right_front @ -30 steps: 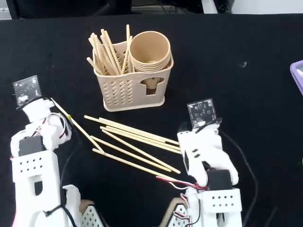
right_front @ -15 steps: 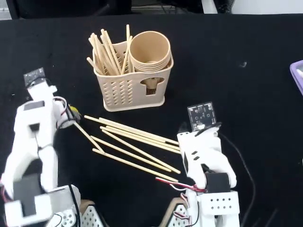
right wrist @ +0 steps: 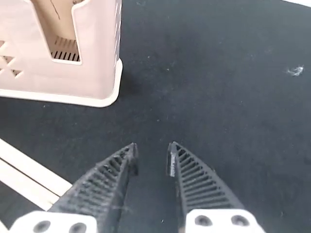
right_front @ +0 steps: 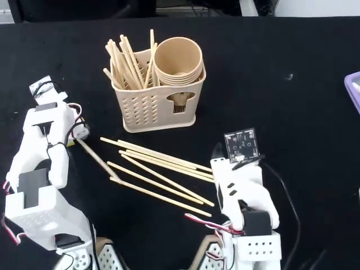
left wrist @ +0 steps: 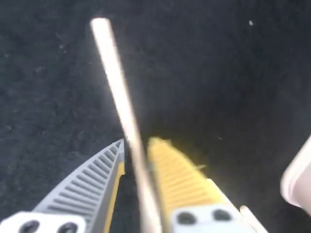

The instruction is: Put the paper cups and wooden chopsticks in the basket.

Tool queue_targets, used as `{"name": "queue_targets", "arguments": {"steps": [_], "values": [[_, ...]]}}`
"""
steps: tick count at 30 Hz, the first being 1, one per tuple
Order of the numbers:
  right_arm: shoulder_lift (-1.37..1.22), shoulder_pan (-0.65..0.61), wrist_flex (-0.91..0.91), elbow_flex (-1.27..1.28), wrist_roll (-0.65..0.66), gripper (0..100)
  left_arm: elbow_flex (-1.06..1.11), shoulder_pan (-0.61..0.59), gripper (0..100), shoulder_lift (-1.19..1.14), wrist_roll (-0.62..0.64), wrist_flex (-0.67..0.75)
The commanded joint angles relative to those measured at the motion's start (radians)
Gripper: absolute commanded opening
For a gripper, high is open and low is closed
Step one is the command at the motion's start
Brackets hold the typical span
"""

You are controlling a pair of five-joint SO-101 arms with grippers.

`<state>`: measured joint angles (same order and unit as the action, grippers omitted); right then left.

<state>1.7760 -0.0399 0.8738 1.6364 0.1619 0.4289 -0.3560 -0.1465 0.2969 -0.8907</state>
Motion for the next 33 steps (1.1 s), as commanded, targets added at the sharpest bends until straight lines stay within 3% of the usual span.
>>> {"name": "queue_targets", "arguments": {"steps": [1,9,14,20,22,26,29,33], "values": [[0.044,0.014,-0.017,0.004,-0.003,11.3,-0.053,-0.016,4,0.018,0.021,-0.031],[0.064,0.018,0.026,-0.007,-0.011,11.3,-0.150,-0.127,3,0.218,-0.020,-0.167],[0.062,0.021,0.048,-0.027,-0.048,11.2,-0.225,-0.128,3,0.342,-0.384,-0.244],[0.062,0.023,0.048,-0.025,-0.052,11.0,-0.331,-0.125,3,0.399,-0.709,-0.282],[0.062,0.037,0.048,-0.028,-0.058,11.0,-0.325,-0.088,3,0.400,-0.907,-0.362],[0.062,0.110,0.043,-0.036,-0.080,11.0,-0.295,-0.038,3,0.400,-1.295,-0.664],[0.054,0.155,0.048,-0.067,-0.137,11.0,-0.274,0.002,3,0.400,-1.382,-0.806],[0.054,0.222,0.041,-0.076,-0.146,11.0,-0.200,0.090,3,0.404,-1.381,-0.842]]}}
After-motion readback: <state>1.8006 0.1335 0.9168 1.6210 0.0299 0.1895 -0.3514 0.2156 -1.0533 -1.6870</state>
